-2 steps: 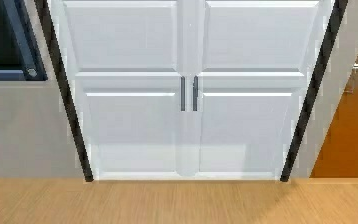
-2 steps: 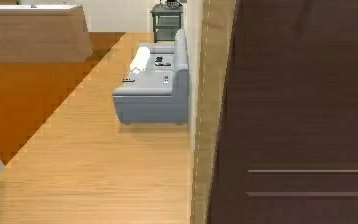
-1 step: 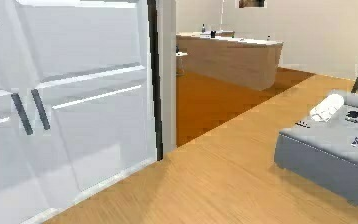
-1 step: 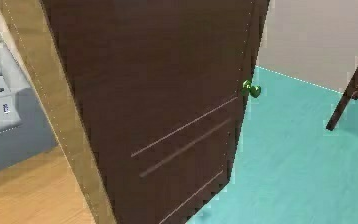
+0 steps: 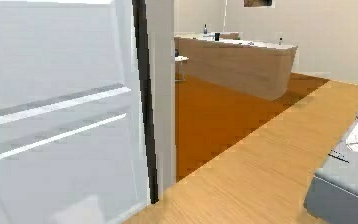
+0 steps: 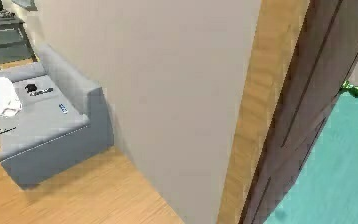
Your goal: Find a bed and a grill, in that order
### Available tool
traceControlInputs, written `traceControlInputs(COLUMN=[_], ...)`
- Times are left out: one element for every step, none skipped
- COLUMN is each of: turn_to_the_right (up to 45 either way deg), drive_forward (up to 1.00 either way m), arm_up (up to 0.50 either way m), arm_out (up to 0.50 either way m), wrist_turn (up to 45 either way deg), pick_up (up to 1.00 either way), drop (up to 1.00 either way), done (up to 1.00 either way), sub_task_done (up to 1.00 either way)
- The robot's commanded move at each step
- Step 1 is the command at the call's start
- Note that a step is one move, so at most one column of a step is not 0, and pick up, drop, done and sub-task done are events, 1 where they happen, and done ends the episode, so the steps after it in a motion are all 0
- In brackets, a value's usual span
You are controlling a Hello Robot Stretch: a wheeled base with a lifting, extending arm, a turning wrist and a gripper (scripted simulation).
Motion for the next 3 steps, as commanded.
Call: traceControlInputs(turn_to_the_right=[27.0, 0.0, -24.0], drive_forward=[0.0, 0.8, 0.0], arm_up=[0.0, 0.0, 0.0], arm_out=[0.0, 0.0, 0.0], wrist_turn=[0.0, 0.0, 0.0], pick_up=[0.0, 0.0, 0.0], drop=[0.0, 0.0, 0.0], done=[0.0, 0.0, 0.0], sub_task_done=[0.0, 0.0, 0.0])
